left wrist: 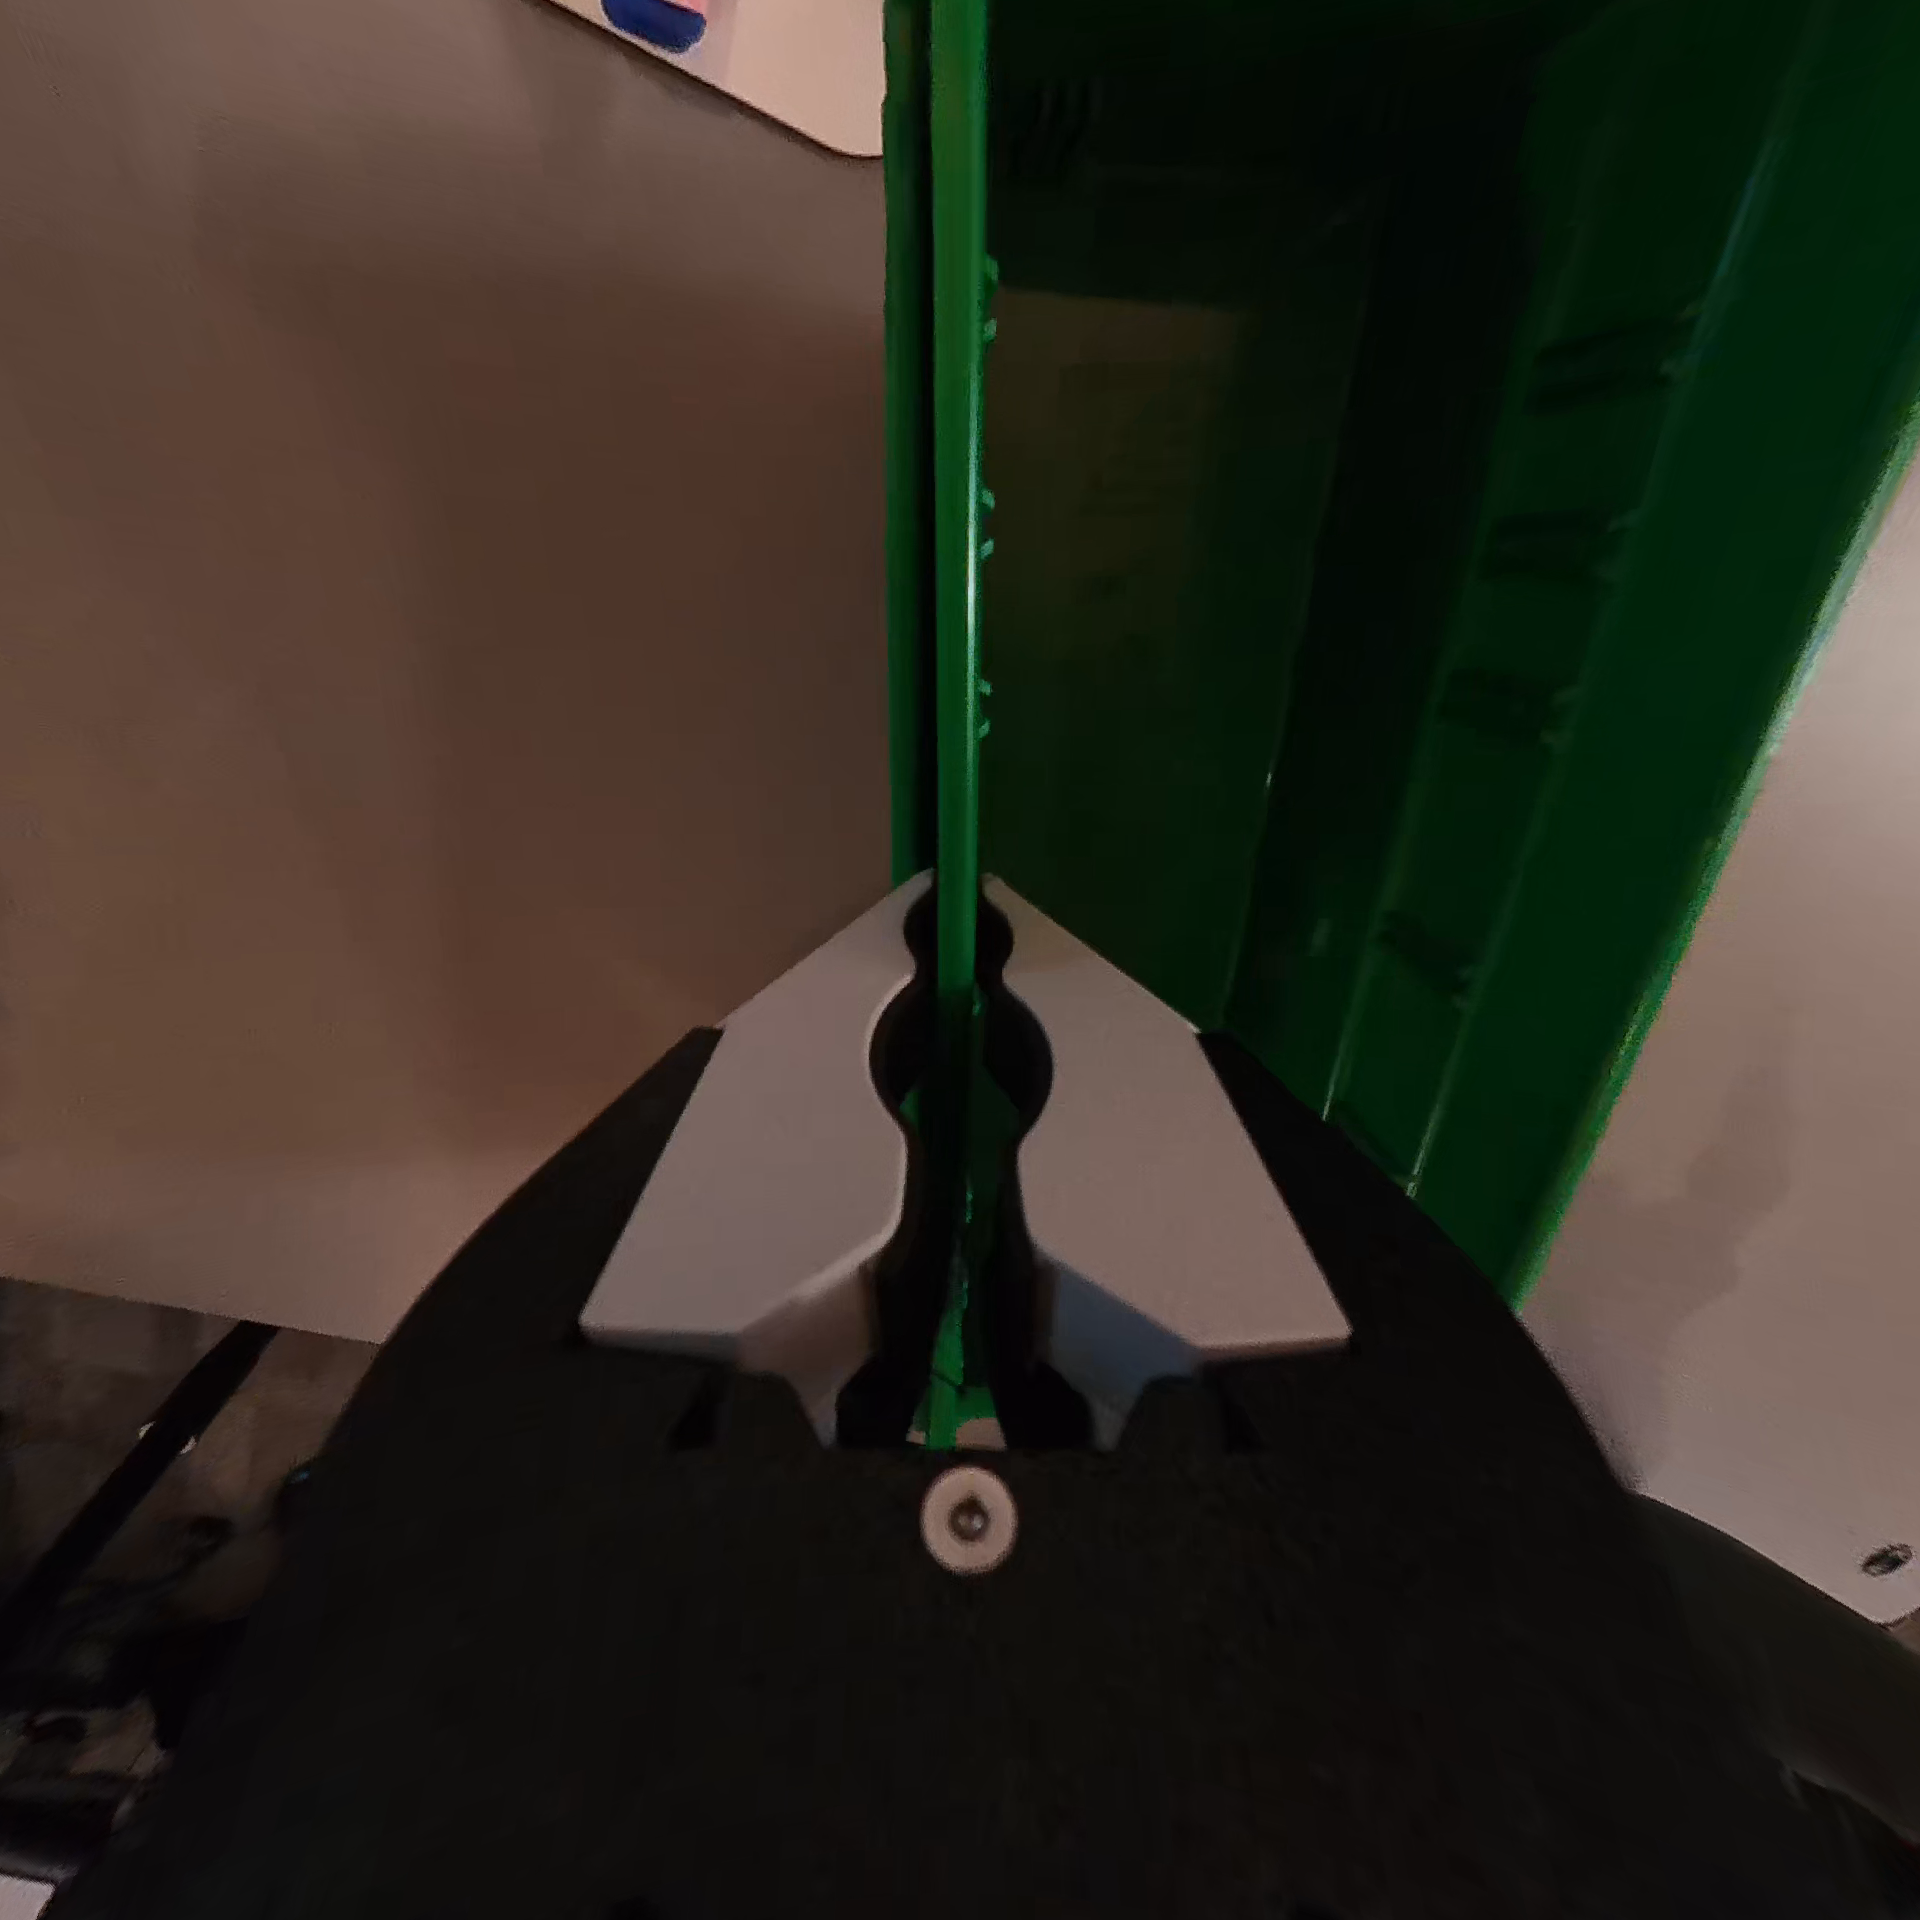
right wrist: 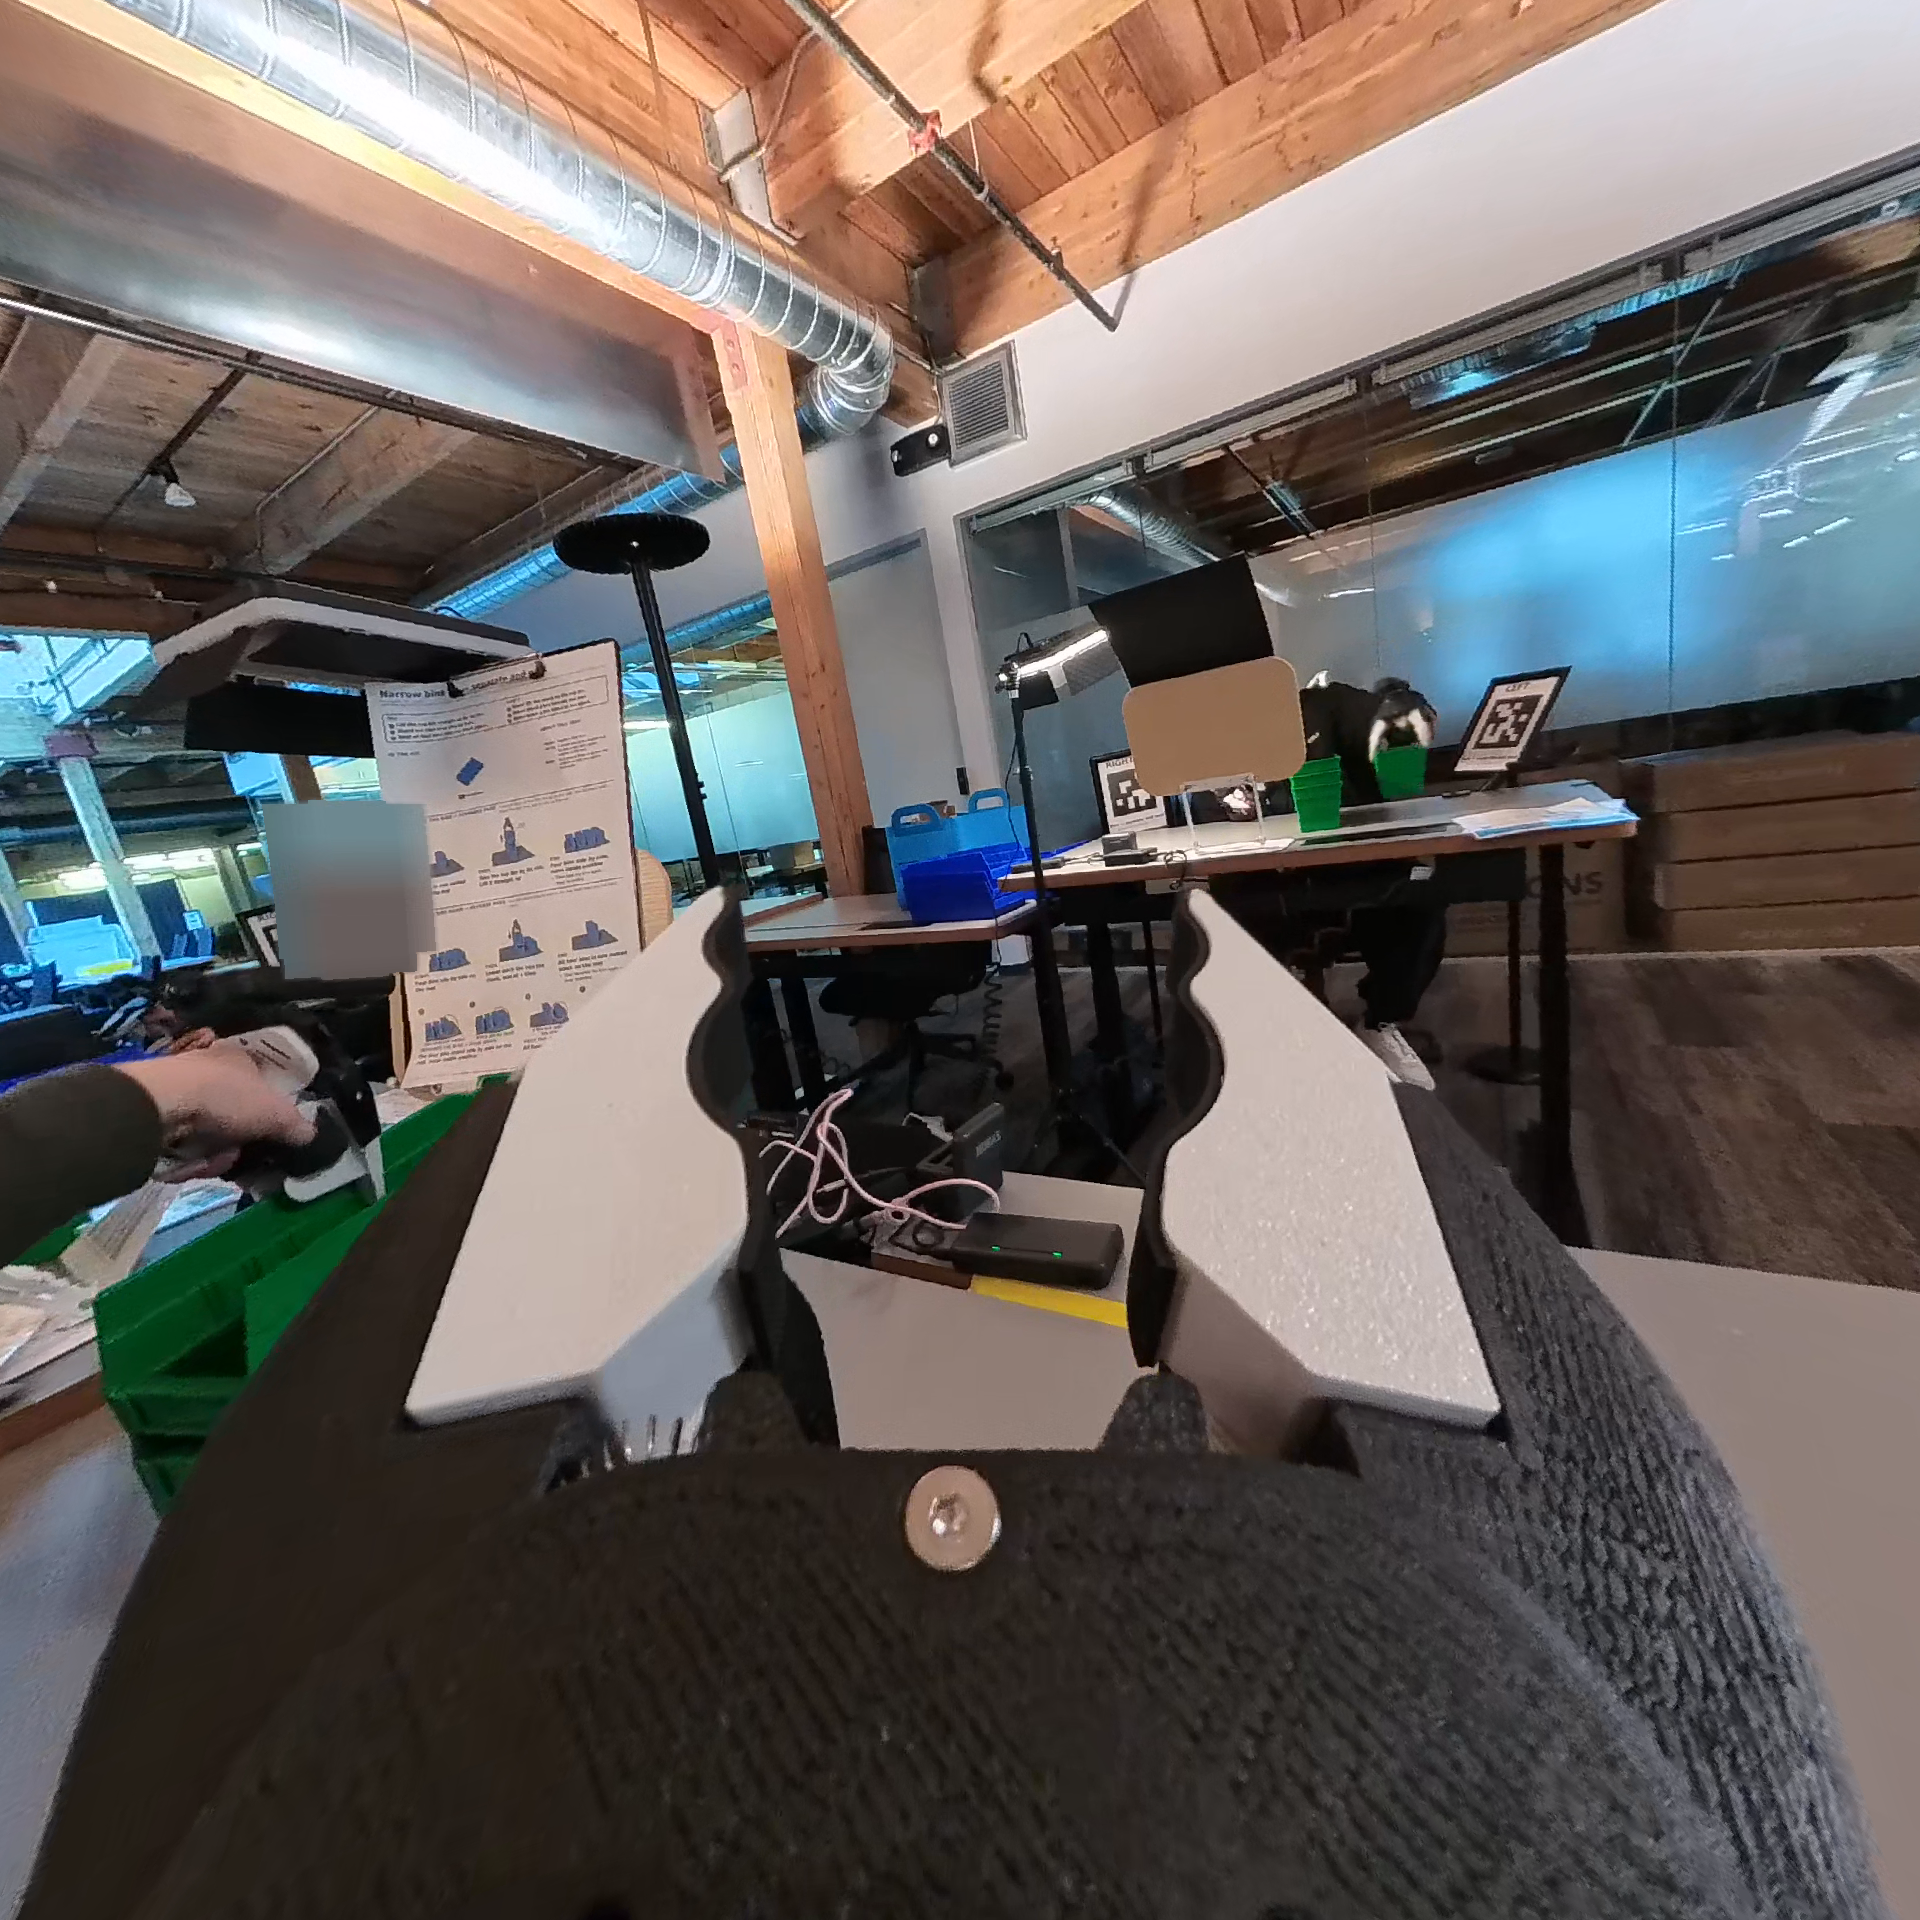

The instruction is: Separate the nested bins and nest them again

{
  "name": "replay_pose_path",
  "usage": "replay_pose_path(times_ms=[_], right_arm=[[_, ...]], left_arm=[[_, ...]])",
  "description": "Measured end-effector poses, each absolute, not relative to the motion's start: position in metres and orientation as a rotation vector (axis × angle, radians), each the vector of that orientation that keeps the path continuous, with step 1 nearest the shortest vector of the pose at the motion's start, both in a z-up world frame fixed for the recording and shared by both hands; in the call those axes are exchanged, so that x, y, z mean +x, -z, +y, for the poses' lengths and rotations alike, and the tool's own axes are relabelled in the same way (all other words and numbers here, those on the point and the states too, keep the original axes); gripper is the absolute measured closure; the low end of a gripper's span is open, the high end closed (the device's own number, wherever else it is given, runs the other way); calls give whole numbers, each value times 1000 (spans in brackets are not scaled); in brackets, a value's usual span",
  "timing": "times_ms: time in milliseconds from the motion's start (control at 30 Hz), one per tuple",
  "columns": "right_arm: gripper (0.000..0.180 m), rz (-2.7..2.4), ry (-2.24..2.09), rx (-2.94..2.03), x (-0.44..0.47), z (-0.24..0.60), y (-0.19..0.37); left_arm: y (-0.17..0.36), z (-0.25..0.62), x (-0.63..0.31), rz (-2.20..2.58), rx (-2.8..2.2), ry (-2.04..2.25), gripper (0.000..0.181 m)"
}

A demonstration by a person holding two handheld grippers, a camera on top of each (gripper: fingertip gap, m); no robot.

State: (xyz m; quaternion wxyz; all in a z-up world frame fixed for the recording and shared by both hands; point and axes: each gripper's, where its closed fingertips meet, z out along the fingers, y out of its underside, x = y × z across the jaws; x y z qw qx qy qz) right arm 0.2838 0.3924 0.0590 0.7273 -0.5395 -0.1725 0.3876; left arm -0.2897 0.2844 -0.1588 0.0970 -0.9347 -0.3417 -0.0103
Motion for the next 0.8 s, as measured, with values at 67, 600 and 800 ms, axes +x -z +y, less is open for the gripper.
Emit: replay_pose_path(times_ms=[67, 600, 800], right_arm=[[99, -399, -846, -1185, 280, 391, -59], [75, -474, -687, -1039, 234, 372, -76], [72, -715, -591, -943, 147, 326, -65]], left_arm=[[158, 286, -289, -986, -2746, 54, 178], [39, 197, -275, -356, -1797, -135, 40], [128, 134, -292, -409, -1798, -300, 43]])
